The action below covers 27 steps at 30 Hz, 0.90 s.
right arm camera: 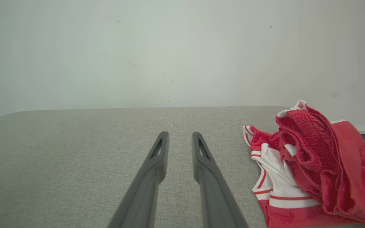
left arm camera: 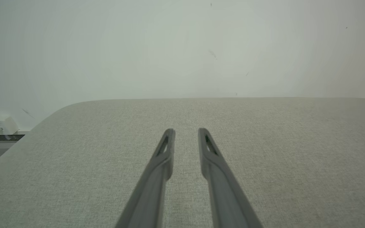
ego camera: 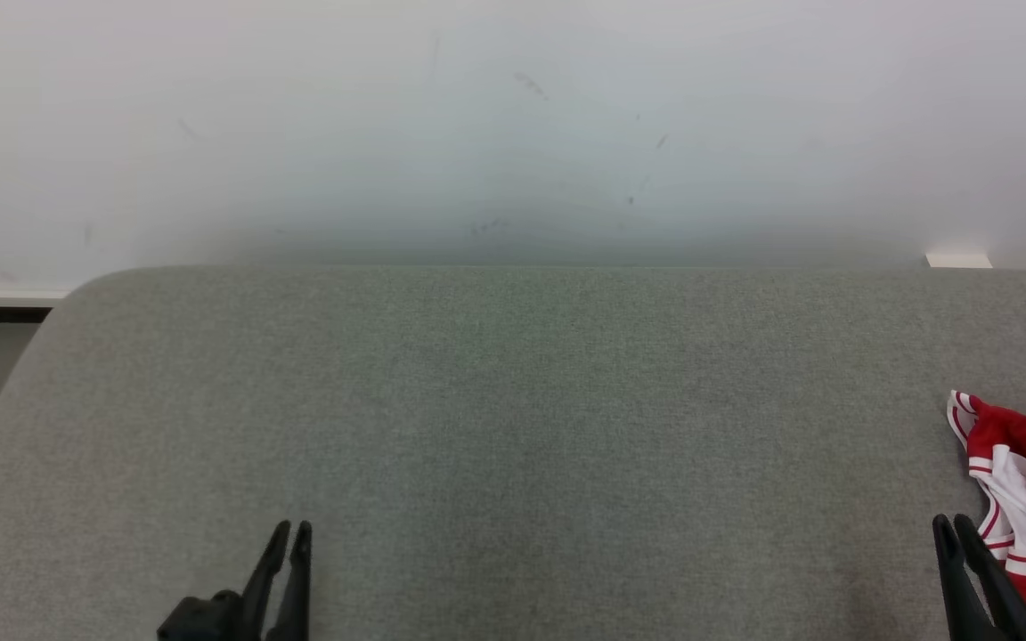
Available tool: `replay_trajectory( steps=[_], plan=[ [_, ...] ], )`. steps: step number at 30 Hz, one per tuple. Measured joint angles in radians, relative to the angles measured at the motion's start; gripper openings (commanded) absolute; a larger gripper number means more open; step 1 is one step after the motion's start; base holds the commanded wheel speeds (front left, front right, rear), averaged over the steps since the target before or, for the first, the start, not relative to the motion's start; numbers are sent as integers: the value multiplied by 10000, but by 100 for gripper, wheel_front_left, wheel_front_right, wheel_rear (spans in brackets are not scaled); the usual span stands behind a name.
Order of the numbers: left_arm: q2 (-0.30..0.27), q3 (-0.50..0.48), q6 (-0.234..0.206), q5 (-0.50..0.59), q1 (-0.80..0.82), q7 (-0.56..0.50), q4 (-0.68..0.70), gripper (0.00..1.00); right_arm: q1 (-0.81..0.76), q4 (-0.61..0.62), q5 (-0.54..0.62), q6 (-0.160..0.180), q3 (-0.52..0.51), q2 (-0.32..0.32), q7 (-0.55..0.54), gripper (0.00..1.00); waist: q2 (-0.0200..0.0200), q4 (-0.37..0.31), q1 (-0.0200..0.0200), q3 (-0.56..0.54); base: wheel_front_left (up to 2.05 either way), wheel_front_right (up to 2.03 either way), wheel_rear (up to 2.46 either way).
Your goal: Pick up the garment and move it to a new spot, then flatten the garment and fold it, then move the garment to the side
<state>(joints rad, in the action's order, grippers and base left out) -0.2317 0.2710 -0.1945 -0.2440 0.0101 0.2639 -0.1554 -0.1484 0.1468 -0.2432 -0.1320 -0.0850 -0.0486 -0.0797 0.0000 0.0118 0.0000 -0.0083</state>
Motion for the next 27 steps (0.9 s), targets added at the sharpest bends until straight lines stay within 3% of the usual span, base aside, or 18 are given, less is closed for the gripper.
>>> replay_trajectory(
  steps=[27],
  plan=[
    [468, -999, 968, -4525, 126, -1055, -274, 0, 672, -1321, -4468, 0, 65, -42, 0, 0, 0, -25, 0, 18, 0, 0, 0]
  ],
)
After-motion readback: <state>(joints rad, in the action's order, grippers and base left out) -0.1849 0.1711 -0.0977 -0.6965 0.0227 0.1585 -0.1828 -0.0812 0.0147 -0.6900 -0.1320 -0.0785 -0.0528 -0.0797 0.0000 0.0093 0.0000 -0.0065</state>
